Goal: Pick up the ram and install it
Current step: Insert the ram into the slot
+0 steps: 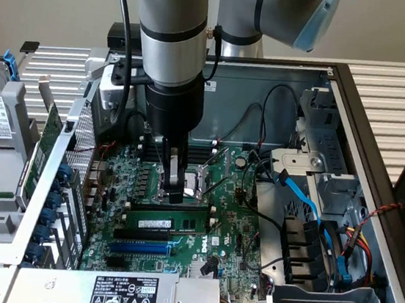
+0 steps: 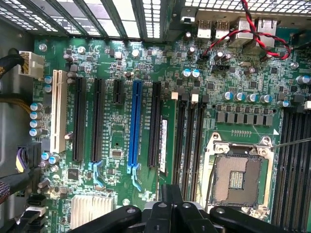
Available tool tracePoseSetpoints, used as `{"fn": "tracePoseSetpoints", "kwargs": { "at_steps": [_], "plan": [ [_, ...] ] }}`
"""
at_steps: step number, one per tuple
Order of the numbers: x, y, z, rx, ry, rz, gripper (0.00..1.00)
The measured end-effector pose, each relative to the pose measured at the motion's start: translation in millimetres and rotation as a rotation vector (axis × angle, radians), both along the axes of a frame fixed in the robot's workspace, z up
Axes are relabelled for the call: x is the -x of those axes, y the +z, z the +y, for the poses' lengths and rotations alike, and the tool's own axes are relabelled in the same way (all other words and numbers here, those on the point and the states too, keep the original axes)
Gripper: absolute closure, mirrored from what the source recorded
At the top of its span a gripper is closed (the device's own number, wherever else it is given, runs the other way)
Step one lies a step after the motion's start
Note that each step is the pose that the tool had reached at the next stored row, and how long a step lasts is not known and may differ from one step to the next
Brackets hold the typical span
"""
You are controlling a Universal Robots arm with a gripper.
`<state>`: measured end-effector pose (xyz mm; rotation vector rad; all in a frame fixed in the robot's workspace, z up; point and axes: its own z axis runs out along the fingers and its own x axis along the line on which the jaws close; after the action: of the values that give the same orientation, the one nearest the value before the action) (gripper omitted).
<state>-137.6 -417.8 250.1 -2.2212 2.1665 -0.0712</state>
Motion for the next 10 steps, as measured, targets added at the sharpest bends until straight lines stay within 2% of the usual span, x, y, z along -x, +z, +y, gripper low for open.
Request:
{"fn": "tracePoseSetpoints", "kwargs": {
  "at_steps": [8,9,10],
  "plan": [
    [0.1,-0.5,-0.1,0.0,0.0,0.0,0.89],
    [0.3,-0.7,0.0,0.0,0.0,0.0001,0.88],
    [0.3,-1.1,0.0,-0.0002,0.0,-0.0001,0.82]
  ]
}}
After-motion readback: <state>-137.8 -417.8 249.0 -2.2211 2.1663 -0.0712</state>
